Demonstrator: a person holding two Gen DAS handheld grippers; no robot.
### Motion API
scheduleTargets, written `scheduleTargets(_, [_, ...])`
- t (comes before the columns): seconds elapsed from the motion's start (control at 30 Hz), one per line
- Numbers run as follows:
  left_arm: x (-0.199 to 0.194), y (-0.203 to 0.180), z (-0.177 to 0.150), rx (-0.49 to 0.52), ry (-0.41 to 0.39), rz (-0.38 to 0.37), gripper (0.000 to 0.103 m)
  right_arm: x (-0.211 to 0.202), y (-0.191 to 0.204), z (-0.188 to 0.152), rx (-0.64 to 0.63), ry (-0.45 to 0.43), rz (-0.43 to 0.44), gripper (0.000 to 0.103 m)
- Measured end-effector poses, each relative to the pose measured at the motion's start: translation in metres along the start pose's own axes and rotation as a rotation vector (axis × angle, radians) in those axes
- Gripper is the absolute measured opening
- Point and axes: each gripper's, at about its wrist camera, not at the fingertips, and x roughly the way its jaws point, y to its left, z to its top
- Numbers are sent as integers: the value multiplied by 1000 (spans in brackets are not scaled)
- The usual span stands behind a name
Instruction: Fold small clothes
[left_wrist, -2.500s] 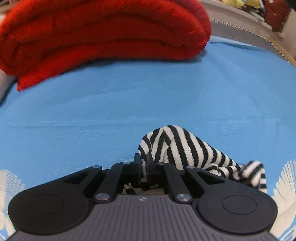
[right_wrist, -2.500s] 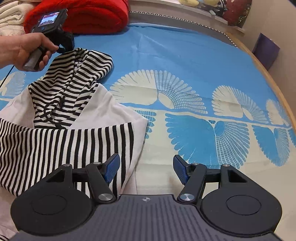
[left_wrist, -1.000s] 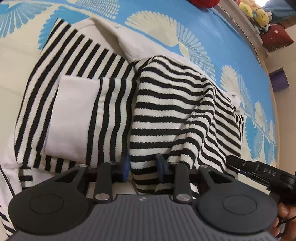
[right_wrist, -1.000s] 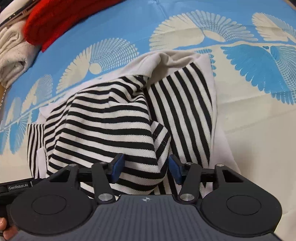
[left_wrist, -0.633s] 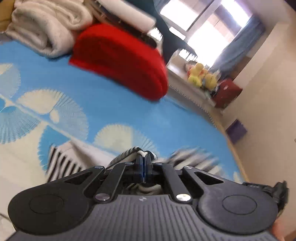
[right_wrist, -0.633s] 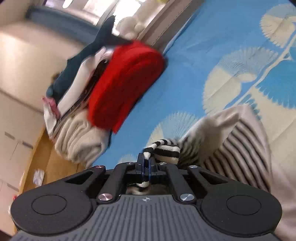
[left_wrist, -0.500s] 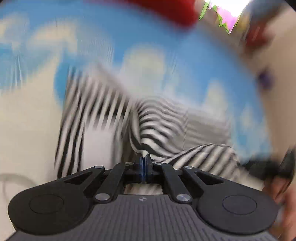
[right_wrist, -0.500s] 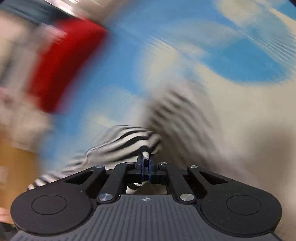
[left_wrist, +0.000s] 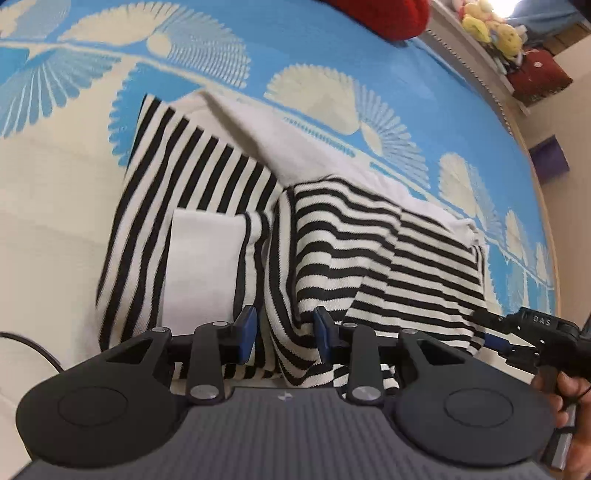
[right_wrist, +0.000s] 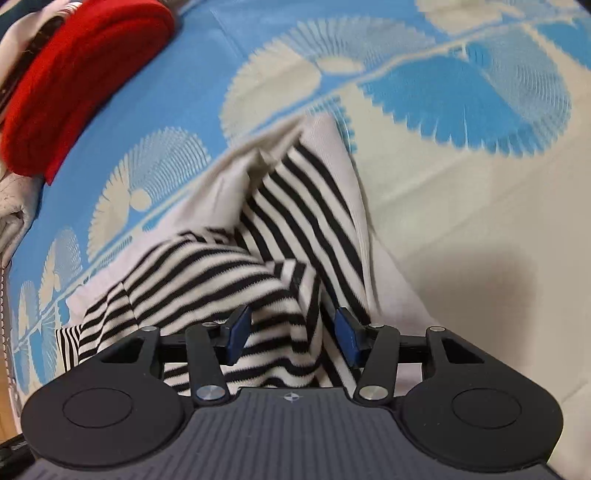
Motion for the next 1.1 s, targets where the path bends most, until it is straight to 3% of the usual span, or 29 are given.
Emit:
scheduleTargets(0.1, [6, -1, -2, -5, 0, 0, 34, 1, 8, -4, -46, 7, 21, 22])
scheduleTargets(0.13, [7, -2, -2, -2, -3, -3, 16, 0, 15, -6, -74, 8, 40, 19])
scheduleTargets(0.17, [6, -3, -2, 10, -8, -11, 5, -1, 21, -8, -92, 12, 67, 13])
scheduleTargets(0.2, [3, -6, -2, 33, -22, -18, 4, -1, 24, -8, -93, 23, 120, 7])
scheduleTargets(0.27, [-17, -14, 0, 81, -97, -19, 3, -4, 27, -7, -61, 48, 270, 5])
scheduleTargets(0.37, [-53, -13, 6, 61, -207, -92, 3, -26, 25, 4, 0, -24, 528, 4])
scheduleTargets(0.43, [-63, -6, 10, 49, -230, -62, 3, -37, 21, 11, 6, -49, 585, 4])
scheduleTargets(0.5, [-48, 2, 10, 25, -145, 25, 3, -31, 13, 15, 30, -23, 479, 4])
scheduleTargets(0.57, [-19, 8, 2, 18, -11, 102, 4, -13, 1, 14, 36, 25, 228, 6])
scheduleTargets(0.63, [-5, 6, -3, 41, 48, 95, 7, -1, -7, 9, 12, 28, 0, 11])
scheduleTargets(0.67, [-6, 2, -3, 61, 45, 74, 8, 0, -10, 8, 21, 11, -38, 12])
scheduleTargets(0.73, [-13, -5, 0, 93, 23, 37, 26, -10, -10, 11, 54, -36, -20, 23])
scheduleTargets(0.8, [-23, -6, 3, 91, -21, 19, 38, -27, -6, 12, 67, -115, 38, 44])
scheduleTargets(0.87, [-24, -3, 6, 64, -33, 29, 38, -36, 4, 11, 31, -151, 82, 48])
scheduleTargets(0.97, [-19, 3, 8, 32, -13, 44, 38, -23, 15, 2, -13, -31, 162, 49])
scheduleTargets(1.03, [-15, 5, 7, 33, -6, 41, 38, -6, 16, -5, -30, 47, 88, 49])
scheduleTargets(1.1, [-11, 9, 5, 25, -5, 31, 38, 7, 17, -12, -50, 71, 24, 49])
